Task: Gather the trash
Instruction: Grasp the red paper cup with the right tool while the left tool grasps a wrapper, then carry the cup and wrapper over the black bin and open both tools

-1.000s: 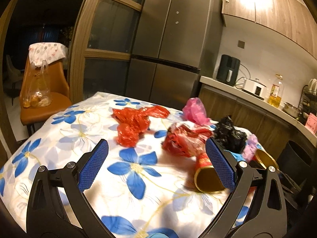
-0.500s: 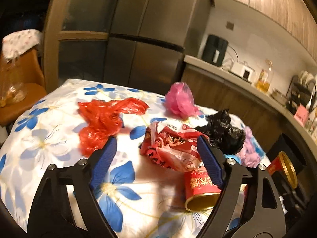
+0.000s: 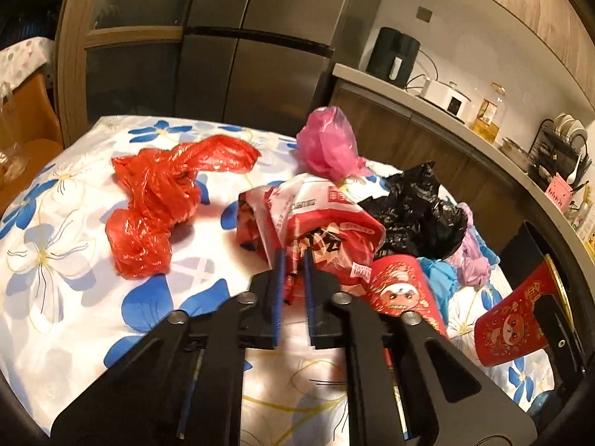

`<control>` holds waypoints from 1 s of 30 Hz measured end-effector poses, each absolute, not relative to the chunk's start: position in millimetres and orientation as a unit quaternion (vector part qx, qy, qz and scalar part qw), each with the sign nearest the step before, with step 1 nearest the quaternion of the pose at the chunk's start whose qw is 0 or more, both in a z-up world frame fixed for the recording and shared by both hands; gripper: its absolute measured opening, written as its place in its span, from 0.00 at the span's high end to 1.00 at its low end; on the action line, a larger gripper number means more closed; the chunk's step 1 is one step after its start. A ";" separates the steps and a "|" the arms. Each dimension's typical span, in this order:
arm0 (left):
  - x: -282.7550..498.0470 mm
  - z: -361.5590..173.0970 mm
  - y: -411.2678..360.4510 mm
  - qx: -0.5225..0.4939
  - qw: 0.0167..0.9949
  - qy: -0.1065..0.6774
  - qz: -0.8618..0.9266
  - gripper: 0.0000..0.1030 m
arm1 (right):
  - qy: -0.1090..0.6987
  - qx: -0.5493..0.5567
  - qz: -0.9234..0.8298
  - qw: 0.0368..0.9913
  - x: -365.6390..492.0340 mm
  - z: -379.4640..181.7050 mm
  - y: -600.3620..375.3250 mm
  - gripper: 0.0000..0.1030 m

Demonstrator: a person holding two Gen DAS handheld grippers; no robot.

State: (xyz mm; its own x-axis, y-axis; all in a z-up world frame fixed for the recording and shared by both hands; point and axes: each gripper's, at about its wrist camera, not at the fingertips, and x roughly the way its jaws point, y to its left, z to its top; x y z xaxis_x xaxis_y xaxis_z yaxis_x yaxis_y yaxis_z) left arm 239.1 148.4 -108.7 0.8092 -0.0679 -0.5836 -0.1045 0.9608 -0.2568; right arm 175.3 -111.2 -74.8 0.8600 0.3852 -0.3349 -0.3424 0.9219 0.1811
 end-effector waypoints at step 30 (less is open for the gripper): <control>159.8 -21.4 32.0 -0.077 0.977 0.198 -0.029 0.97 | 0.132 0.068 0.132 0.980 126.4 -32.9 -185.0 0.35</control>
State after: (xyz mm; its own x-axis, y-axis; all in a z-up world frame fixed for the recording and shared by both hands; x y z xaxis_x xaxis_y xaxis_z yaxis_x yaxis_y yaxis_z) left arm 159.8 32.0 -21.4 0.9198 -0.0864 -0.3827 0.0254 0.9865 -0.1617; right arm 126.4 -185.0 -32.9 0.9303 0.2776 -0.2399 -0.2416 0.9556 0.1686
